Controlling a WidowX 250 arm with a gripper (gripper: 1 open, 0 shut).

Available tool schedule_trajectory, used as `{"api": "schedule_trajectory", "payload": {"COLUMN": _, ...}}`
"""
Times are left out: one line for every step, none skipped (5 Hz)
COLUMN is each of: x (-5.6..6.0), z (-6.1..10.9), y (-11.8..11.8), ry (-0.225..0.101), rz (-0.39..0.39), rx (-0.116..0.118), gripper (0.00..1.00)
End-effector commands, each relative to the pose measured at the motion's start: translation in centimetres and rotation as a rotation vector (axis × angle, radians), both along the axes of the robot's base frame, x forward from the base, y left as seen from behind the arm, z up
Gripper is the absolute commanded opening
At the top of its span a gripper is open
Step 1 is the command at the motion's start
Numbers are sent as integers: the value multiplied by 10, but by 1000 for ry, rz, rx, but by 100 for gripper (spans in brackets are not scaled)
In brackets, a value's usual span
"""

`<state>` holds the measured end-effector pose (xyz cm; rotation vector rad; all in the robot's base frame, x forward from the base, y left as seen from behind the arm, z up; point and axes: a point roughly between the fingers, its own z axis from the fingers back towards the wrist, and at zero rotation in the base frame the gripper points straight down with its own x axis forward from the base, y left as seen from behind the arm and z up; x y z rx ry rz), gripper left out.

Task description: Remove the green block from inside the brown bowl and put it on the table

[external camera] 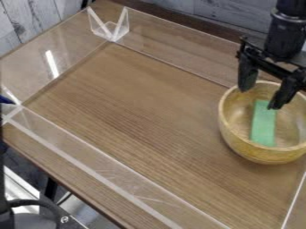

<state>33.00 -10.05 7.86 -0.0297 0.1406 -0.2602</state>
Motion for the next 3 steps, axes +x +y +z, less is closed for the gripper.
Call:
{"api": "schedule_trajectory", "payload": {"x": 11, "z": 16, "y": -7, "ry": -63, "rz": -12, "rx": -23, "gripper": 100}}
{"api": "schedule_trajectory", "payload": {"x": 13, "z": 12, "y": -8, "ry": -56, "rz": -16, "rx": -24, "gripper": 100}}
{"api": "schedule_trajectory", "payload": {"x": 15, "z": 8, "y": -10, "ry": -51, "rz": -18, "rx": -25, "gripper": 0}}
